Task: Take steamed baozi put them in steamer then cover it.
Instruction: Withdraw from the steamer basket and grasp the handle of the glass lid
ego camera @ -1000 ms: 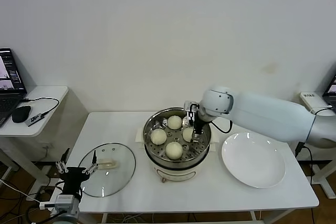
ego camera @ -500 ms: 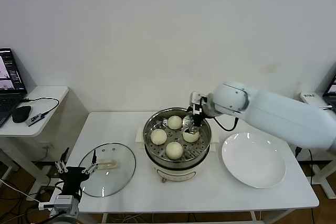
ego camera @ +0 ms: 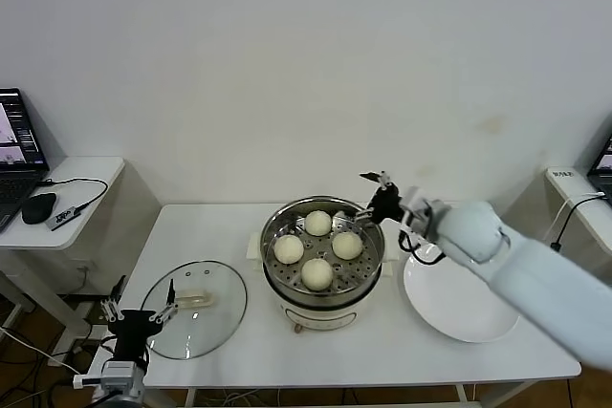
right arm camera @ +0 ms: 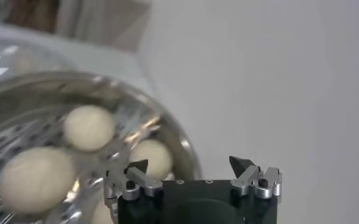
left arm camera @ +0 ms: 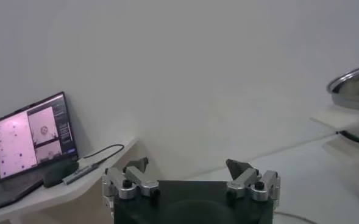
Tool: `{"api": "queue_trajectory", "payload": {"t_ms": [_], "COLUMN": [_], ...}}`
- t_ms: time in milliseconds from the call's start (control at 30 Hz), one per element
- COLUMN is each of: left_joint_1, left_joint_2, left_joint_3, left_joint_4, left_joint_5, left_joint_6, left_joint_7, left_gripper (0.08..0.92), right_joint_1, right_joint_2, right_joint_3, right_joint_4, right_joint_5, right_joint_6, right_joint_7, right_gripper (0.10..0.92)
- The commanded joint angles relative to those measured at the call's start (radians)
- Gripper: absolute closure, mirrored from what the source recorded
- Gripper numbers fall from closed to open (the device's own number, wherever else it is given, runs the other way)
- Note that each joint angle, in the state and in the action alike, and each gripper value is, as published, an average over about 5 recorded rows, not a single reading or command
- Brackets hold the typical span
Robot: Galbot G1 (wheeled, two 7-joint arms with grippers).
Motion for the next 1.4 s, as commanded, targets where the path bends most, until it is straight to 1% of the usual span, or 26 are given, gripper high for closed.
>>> {"api": "queue_trajectory", "payload": {"t_ms": [33, 167, 300, 500, 600, 733, 900, 1167, 1400], "left_joint_1": [0.004, 0.006, 0.003, -0.006, -0.005, -0.021, -0.089, -0.200, -0.296], "left_joint_2": [-0.030, -0.032, -0.004, 0.066, 0.098, 0.114, 0.114, 0.135, 0.149], "left_joint_3": [0.025, 0.040, 0.039, -0.008, -0.025, -0.008, 0.033, 0.061, 0.084], "left_joint_4": [0.028, 0.076, 0.133, 0.225, 0.257, 0.293, 0.358, 0.459, 0.523], "left_joint_5": [0.075, 0.224, 0.449, 0.840, 0.985, 1.122, 1.192, 1.194, 1.191], "left_joint_6": [-0.034, -0.073, -0.097, -0.183, -0.200, -0.209, -0.199, -0.190, -0.185], "left_joint_7": [-0.003, -0.015, -0.019, 0.011, 0.020, 0.035, 0.050, 0.060, 0.069], "left_gripper": [0.177, 0.177, 0.177, 0.177, 0.177, 0.177, 0.177, 0.177, 0.177], "right_joint_1": [-0.691, -0.791, -0.873, -0.973, -1.005, -1.021, -1.020, -1.031, -1.046], "right_joint_2": [0.268, 0.402, 0.478, 0.544, 0.564, 0.583, 0.609, 0.640, 0.661], "right_joint_3": [0.737, 0.900, 1.019, 1.130, 1.171, 1.195, 1.185, 1.190, 1.194], "right_joint_4": [0.019, 0.002, 0.020, 0.044, 0.041, 0.038, 0.040, 0.060, 0.066], "right_joint_5": [-0.155, -0.131, -0.083, -0.083, -0.089, -0.100, -0.121, -0.139, -0.148], "right_joint_6": [0.399, 0.434, 0.396, 0.357, 0.361, 0.368, 0.366, 0.367, 0.370], "right_joint_7": [0.038, -0.035, -0.078, -0.078, -0.080, -0.084, -0.076, -0.070, -0.070], "right_gripper": [0.203, 0.203, 0.203, 0.203, 0.203, 0.203, 0.203, 0.203, 0.203]}}
